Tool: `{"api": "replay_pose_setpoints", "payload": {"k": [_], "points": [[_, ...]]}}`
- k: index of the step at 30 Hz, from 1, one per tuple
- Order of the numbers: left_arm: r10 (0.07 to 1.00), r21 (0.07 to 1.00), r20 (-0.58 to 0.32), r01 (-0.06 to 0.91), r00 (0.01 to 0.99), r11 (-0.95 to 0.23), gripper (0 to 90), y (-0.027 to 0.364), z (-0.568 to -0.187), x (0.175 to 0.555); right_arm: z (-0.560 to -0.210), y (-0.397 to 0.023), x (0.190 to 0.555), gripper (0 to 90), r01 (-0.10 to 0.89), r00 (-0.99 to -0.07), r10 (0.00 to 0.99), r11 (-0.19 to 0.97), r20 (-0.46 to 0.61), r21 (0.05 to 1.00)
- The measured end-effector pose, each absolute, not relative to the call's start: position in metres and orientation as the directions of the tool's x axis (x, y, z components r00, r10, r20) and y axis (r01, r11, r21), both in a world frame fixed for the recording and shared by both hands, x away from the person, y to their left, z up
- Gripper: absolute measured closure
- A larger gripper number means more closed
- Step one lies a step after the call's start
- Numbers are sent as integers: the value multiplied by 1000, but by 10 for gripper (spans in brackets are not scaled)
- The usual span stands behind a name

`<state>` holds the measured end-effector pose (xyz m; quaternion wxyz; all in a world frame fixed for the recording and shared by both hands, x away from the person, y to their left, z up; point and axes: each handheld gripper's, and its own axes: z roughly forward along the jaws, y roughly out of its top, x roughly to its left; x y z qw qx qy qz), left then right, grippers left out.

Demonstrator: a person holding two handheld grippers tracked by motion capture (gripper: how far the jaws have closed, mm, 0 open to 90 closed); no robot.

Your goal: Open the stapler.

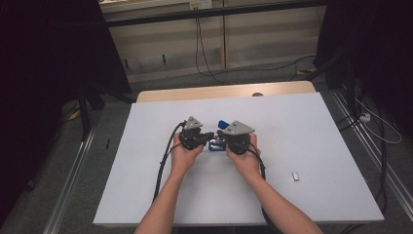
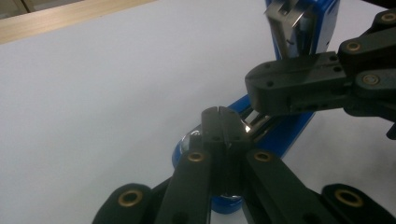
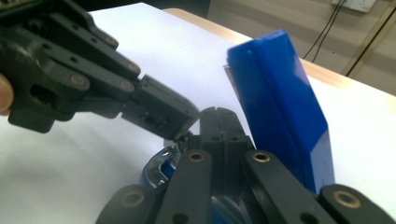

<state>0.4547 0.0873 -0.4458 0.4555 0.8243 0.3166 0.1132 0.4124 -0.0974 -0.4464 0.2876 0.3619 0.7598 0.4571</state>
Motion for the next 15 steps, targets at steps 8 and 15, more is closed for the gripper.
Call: {"api": "replay_pose_setpoints", "payload": {"k": [8,15], "points": [[619,817,-68,400,782,-415,900,88,-448,455,-444,-96,412,900,290,-547,827,330,-127,899],[618,818,-80,405,782,-408,900,88,-448,456,-438,-103,412,900,286,-517,844,326,-141,901]]}}
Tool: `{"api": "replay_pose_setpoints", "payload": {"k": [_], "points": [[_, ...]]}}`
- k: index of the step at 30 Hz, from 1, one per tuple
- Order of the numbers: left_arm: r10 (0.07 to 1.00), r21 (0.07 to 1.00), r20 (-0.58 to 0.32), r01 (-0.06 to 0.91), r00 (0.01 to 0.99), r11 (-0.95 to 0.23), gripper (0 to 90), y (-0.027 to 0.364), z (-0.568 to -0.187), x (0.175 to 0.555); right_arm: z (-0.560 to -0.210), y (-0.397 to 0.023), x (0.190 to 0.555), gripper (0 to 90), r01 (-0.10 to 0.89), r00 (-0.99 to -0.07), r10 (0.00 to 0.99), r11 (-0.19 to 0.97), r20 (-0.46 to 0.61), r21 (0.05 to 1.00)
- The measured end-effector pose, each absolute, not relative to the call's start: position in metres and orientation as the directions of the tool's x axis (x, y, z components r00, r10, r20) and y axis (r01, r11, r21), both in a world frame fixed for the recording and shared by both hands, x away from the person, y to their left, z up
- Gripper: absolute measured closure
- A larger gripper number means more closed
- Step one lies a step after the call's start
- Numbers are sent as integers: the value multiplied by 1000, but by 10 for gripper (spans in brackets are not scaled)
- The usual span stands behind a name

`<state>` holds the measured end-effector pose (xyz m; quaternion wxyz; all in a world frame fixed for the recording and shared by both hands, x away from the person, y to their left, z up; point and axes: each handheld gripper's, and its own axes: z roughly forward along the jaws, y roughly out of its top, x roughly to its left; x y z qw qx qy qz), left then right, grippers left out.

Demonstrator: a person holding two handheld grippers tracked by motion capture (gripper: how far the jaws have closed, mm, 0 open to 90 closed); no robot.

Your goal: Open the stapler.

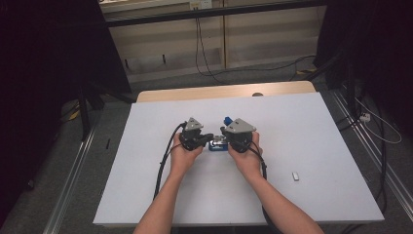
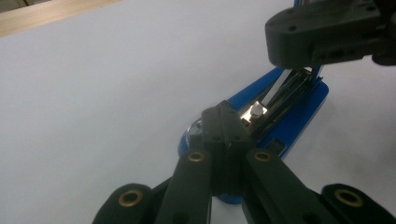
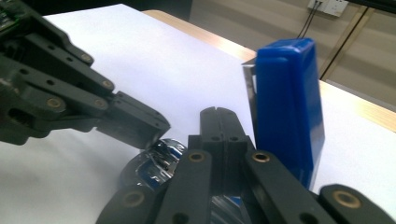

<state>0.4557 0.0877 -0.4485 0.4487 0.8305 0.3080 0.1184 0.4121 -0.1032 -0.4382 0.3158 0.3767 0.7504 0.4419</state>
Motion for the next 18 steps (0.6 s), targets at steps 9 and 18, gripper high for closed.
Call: {"api": "replay_pose_setpoints", "payload": {"k": [9,18], "points": [[616,813,-72,404,785,-419,900,87,-448,455,-435,-113,410,900,283,-473,867,322,-161,904],[616,807,-66,405,785,-429,900,87,-447,456,-433,-124,409,900,299,-455,875,326,-167,897]]}}
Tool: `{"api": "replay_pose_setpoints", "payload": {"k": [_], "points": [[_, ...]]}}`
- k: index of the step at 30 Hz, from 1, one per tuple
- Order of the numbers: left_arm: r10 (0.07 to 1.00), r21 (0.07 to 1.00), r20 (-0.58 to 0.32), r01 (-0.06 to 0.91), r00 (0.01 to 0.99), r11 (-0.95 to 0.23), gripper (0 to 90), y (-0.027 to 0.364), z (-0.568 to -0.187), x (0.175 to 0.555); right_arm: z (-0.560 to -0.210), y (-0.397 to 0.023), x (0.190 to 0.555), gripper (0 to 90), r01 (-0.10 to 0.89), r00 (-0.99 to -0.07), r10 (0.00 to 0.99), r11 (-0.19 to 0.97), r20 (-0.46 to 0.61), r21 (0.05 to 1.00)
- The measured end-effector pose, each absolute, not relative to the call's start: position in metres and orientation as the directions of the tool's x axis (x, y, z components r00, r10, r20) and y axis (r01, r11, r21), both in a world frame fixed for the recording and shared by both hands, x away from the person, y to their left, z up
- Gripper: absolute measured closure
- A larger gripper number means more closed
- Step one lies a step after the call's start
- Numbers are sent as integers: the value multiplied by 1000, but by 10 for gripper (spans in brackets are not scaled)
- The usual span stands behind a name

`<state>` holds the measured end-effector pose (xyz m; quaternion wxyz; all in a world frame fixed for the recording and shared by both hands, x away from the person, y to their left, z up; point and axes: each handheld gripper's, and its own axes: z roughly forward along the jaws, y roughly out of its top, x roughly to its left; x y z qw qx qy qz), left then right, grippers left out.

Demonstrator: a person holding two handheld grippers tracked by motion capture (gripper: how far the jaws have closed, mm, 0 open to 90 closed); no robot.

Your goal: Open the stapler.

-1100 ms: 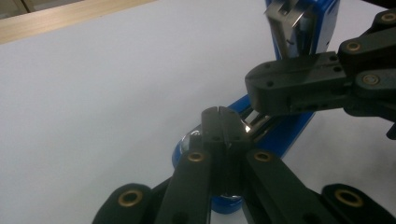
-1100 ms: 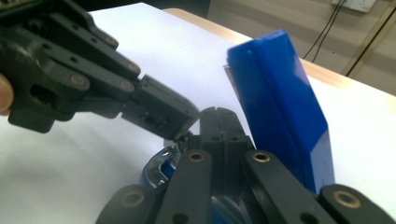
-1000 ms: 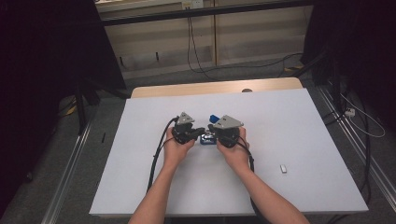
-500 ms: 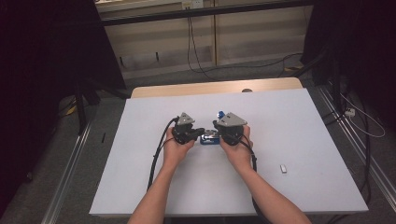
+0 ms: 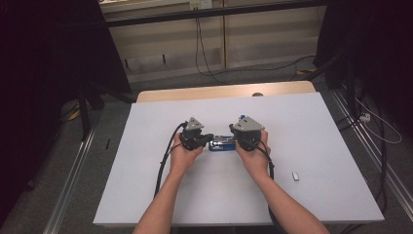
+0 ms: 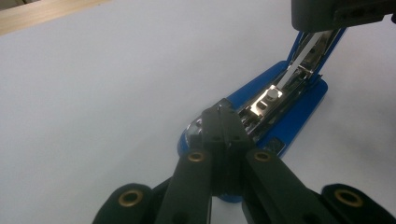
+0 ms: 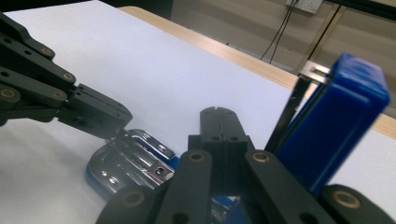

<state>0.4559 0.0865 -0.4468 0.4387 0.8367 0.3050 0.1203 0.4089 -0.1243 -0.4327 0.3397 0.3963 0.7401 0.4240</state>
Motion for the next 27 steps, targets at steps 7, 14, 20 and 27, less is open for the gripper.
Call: {"api": "replay_pose_setpoints", "payload": {"k": [7,14,20,27], "points": [[617,807,-63,404,785,-431,900,86,-446,456,-433,-133,407,900,302,-449,877,332,-174,894],[620,803,-70,413,782,-430,900,85,-446,455,-436,-143,407,900,315,-405,895,328,-186,891],[622,802,-71,415,780,-429,900,86,-446,455,-437,-159,407,900,339,-400,901,315,-167,887],[622,803,-70,415,780,-429,900,86,-446,455,-435,-162,407,900,336,-410,898,312,-160,889]]}}
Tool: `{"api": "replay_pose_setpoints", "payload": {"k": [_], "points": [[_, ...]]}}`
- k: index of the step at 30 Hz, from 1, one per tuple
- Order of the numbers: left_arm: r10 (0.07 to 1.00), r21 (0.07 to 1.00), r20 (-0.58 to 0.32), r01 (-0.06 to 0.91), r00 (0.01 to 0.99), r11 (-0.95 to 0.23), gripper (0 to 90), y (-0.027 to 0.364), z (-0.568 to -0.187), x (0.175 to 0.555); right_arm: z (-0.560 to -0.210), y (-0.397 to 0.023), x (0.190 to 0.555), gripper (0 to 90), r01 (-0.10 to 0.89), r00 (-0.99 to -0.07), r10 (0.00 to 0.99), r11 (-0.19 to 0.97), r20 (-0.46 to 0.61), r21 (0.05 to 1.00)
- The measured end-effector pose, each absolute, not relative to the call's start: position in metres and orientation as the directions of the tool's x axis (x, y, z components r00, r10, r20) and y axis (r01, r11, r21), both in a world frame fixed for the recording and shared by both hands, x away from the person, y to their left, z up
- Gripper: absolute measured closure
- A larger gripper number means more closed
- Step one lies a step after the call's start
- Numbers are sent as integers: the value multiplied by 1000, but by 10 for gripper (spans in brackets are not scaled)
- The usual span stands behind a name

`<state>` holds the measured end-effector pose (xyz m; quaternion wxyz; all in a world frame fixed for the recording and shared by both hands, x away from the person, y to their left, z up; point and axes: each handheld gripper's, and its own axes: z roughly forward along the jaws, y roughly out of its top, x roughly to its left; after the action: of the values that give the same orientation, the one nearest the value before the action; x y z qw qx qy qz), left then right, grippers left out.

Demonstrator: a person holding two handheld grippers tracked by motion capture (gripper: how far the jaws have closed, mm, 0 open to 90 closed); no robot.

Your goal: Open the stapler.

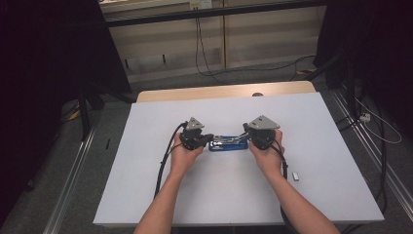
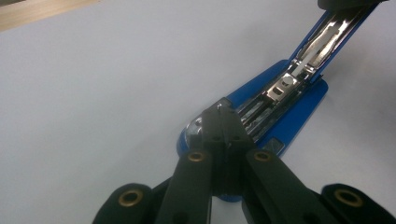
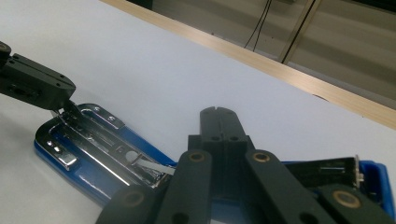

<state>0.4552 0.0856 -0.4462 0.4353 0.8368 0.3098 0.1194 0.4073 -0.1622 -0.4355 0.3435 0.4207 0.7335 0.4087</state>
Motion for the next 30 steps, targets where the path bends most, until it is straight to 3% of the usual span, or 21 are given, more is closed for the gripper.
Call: {"api": "replay_pose_setpoints", "payload": {"k": [30], "points": [[626,804,-85,424,775,-417,900,86,-447,455,-457,-185,410,900,398,-386,915,283,-121,873]]}}
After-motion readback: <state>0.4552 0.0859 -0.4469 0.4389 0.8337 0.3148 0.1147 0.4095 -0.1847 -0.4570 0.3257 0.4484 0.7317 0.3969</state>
